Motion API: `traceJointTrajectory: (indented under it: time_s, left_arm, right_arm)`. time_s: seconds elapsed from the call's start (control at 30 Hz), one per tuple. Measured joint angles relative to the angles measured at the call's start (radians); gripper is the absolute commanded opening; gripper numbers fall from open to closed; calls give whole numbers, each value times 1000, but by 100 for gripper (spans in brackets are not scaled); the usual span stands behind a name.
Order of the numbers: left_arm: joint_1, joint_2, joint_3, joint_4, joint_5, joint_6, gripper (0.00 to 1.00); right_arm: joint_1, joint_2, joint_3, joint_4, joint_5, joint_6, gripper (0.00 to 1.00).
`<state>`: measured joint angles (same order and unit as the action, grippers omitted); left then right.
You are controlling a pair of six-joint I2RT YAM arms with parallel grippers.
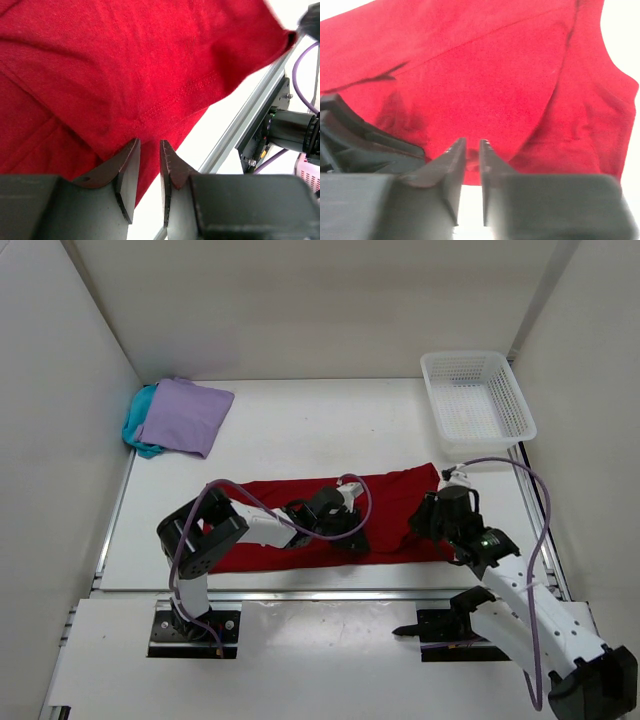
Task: Fold and stack the t-shirts
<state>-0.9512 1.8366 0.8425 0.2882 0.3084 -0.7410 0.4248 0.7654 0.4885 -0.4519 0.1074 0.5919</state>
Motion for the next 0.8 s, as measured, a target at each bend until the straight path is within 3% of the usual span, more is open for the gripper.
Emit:
traceJointTrajectory:
  time_s: [0.13,0.2,0.27,0.33,0.57,0.7,0.8]
  left_arm:
    - [8,6,0,2,5,-6,34]
    - [13,6,0,3,9,-9,34]
    - [14,6,0,4,11,-11,34]
    - [16,6,-1,4,14,-15,34]
    - [33,-21,-26,1,18,-20,34]
    - [76,-101,-66,-5,22,-22,35]
    - [127,-161,-72,-13,34,-18,35]
  right_arm:
    - [-85,-84,61,-71,-29,-34,34]
    - [-150,-129,75,-80,-53,-47,29]
    - [-201,-164,74,-95,-74,-57,10]
    - [-211,-172,70,-85,-101,-55,0]
    - [-1,63,-71,91,-129,2,0]
    - [-85,93,-189,131,-190,19,0]
    - [-108,119,-164,153,-192,21,0]
